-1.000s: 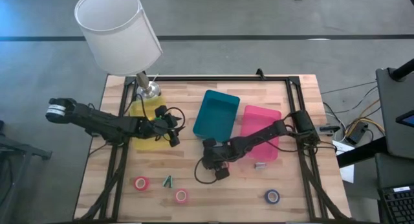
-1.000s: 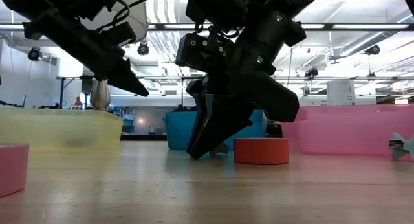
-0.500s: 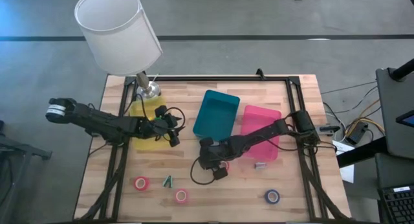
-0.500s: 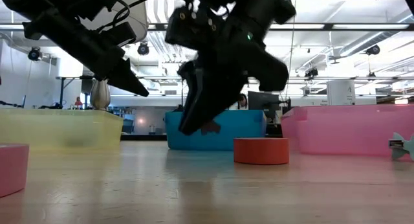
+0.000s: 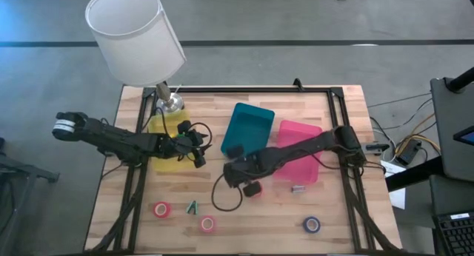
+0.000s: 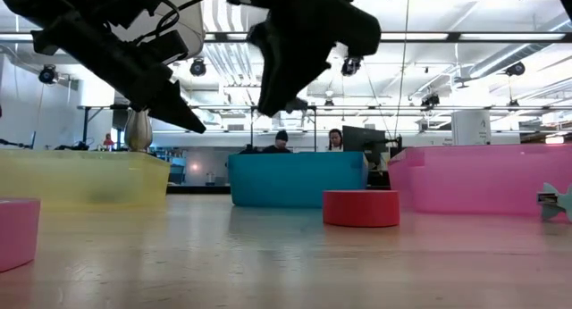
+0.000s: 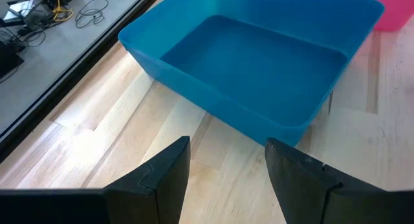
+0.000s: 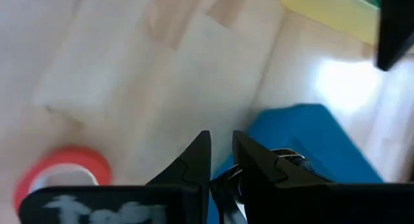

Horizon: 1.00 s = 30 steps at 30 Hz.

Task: Pick and place Stapler, Stapler remover, tape
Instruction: Put the black staple remover into the blue bin

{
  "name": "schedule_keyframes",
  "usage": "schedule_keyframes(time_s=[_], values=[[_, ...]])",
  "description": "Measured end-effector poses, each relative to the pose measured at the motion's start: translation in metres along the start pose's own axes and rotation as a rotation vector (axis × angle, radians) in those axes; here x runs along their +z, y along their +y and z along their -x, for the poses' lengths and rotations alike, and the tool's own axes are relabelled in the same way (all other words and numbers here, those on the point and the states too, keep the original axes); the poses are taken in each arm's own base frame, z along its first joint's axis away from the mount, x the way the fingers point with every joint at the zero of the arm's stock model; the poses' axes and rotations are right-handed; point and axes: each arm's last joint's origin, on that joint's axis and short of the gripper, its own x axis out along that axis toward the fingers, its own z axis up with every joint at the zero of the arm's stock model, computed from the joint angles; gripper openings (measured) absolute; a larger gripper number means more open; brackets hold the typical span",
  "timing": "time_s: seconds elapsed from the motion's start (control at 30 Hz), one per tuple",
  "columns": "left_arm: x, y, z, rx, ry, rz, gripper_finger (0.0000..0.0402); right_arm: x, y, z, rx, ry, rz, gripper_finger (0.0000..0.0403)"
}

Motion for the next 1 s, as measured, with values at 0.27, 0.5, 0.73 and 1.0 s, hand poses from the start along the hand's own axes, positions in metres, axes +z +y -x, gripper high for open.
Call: schedule_keyframes(time_s=[0.27, 0.5, 0.73, 1.0], values=[[0.0, 0.0, 0.0, 0.0, 0.0, 0.005, 0.0204, -0.025, -0.057, -0.014, -0.037, 0.068, -0.041, 0.0054], [0.0, 0.0, 0.0, 0.0, 0.0, 0.014, 0.0204, -0.083, -0.12, -0.05, -0.003, 0.17, -0.392, 0.0054], [0.0, 0.0, 0.0, 0.0, 0.0, 0.01, 0.0204, -0.124, -0.148, -0.075, 0.058, 0.121, -0.566, 0.0054], [0.0, 0.0, 0.0, 0.0, 0.0, 0.009, 0.0204, -0.131, -0.164, -0.078, 0.011, 0.069, -0.599, 0.0054]])
